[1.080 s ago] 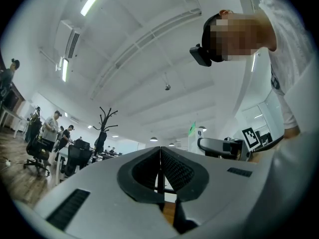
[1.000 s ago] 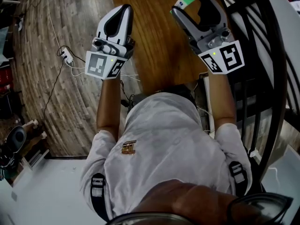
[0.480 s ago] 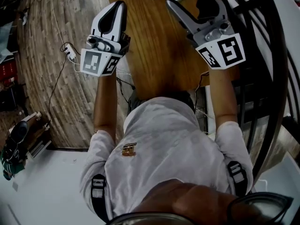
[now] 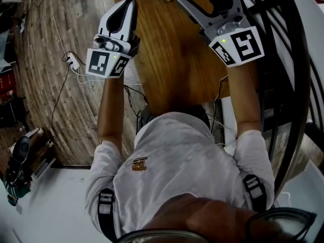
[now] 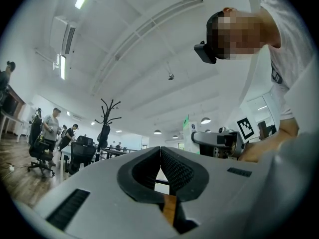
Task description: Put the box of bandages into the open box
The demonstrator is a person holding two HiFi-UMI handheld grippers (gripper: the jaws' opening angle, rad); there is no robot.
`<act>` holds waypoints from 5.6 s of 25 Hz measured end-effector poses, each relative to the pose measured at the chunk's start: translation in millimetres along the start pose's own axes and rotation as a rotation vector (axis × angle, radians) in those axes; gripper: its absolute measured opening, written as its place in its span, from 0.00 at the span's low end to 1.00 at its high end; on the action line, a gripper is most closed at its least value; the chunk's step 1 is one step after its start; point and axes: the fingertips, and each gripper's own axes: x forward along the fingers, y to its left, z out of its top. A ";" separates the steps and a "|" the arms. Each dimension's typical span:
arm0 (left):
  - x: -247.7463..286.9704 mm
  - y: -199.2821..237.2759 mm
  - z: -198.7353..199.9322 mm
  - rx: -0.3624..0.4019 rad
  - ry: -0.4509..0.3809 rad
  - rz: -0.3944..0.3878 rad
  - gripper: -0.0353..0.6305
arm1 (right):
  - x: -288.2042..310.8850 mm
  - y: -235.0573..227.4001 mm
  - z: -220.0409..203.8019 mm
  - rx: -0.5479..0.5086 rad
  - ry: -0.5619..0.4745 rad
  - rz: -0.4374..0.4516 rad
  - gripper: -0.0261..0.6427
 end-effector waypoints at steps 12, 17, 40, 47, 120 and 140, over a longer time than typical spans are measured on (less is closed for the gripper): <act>23.4 66.6 -51.5 -0.012 0.035 0.007 0.08 | 84.0 -28.4 -77.6 -0.017 0.175 0.020 0.51; 26.8 92.3 -65.7 -0.018 0.054 0.014 0.08 | 117.6 -33.8 -108.7 -0.022 0.262 0.035 0.51; 57.8 168.1 -135.3 -0.019 0.126 -0.015 0.08 | 199.4 -87.5 -263.4 -0.067 0.722 0.055 0.51; 72.9 194.7 -145.7 -0.030 0.138 -0.020 0.08 | 227.4 -104.7 -300.8 -0.084 0.841 0.074 0.51; 55.2 209.6 -178.1 -0.036 0.168 -0.008 0.08 | 239.9 -100.9 -392.0 -0.121 1.187 0.175 0.52; 32.0 138.9 -125.2 -0.041 0.144 -0.016 0.08 | 183.5 -36.6 -226.9 0.011 0.525 -0.002 0.18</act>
